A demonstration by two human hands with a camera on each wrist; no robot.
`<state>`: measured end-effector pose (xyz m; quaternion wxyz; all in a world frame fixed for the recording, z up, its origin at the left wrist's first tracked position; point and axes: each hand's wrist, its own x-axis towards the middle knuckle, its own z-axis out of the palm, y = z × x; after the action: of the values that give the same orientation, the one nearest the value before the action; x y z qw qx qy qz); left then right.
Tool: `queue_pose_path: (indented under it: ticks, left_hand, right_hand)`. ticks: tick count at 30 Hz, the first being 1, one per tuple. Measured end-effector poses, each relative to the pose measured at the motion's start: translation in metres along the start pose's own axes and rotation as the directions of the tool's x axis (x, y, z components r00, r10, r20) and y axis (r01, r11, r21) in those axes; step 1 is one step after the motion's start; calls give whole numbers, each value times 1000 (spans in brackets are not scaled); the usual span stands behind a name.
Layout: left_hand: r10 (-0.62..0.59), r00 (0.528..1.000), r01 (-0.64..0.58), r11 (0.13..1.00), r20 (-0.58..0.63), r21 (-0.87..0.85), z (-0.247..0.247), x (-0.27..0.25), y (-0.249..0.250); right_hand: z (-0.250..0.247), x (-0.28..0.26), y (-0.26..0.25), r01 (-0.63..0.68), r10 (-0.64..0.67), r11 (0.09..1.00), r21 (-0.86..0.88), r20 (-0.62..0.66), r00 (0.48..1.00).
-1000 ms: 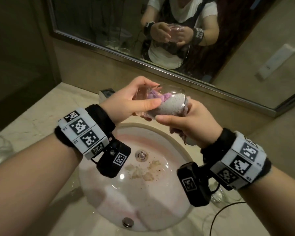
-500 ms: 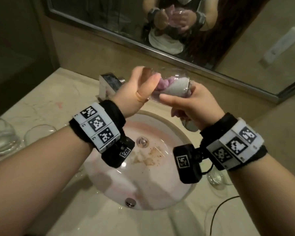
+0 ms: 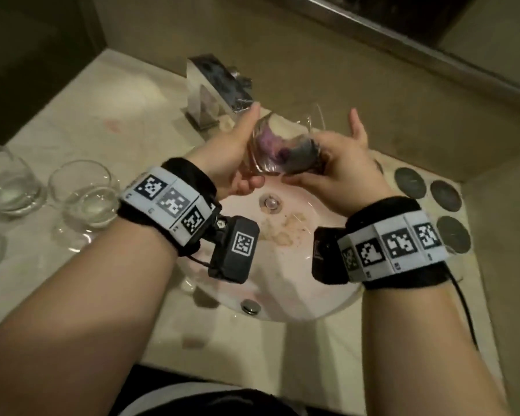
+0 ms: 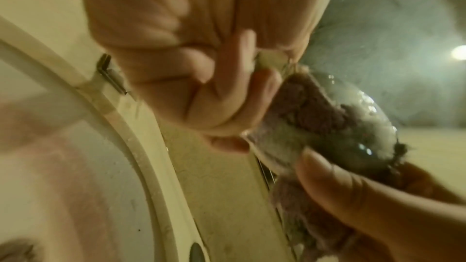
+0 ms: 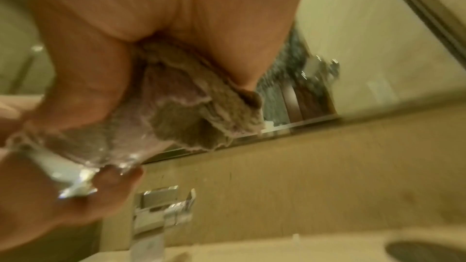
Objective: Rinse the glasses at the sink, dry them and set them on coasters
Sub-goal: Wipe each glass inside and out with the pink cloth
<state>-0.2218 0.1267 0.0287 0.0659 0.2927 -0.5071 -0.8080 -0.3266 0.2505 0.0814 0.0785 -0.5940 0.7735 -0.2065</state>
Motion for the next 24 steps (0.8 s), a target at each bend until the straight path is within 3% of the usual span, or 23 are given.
queue_pose_path:
  ticks: [2,4,6,8,10,12,14,16,18,21,23,24]
  left_hand:
    - [106,991,-100,992,-80,74,1,-5,-7]
    - [313,938,-268,928,-149,258,5,-10,-13]
    - [500,860,-434,821,-101,372,7,-15,-12]
    - [579,815,-511,722,-4,467,5,-16,-10]
    - [562,826,-499,706,30,503,3,-13,-8]
    - [505,863,-461,783,7,418,3,-11,-10]
    - [351,935,-332,917,-52,219,5,-8,-12]
    - [128,989,-123,990,-79,65,8,-6,-13]
    - [41,992,-38,999,-116,30,9,-6,-12]
    - [180,973,-173,983,-144,60,5,-12,-11]
    - [332,927,-300,935,-175,188,5,-20,-8]
    - [405,896,-355,900,-185,251,6,-24,-7]
  right_hand:
    - [13,-6,2,-79,76,987,141,31,997]
    - [17,-12,0,-238,206,864,443,120,971]
    - [13,-16,0,-280,228,692,665,166,959]
    - [8,-18,2,-239,217,659,713,125,968]
    - [5,-18,2,-215,230,664,716,77,970]
    - [3,-18,3,-172,201,772,612,22,979]
    - [3,-16,5,-99,106,950,296,-7,994]
    - [3,-15,5,0,2,998,57,-43,999]
    - [5,-16,2,52,-54,998,-16,-79,995]
    - [16,-15,-3,29,-25,998,50,-72,997]
    - [16,-15,-10,-67,70,928,366,5,998]
    - [12,-15,-14,-123,110,826,550,57,992]
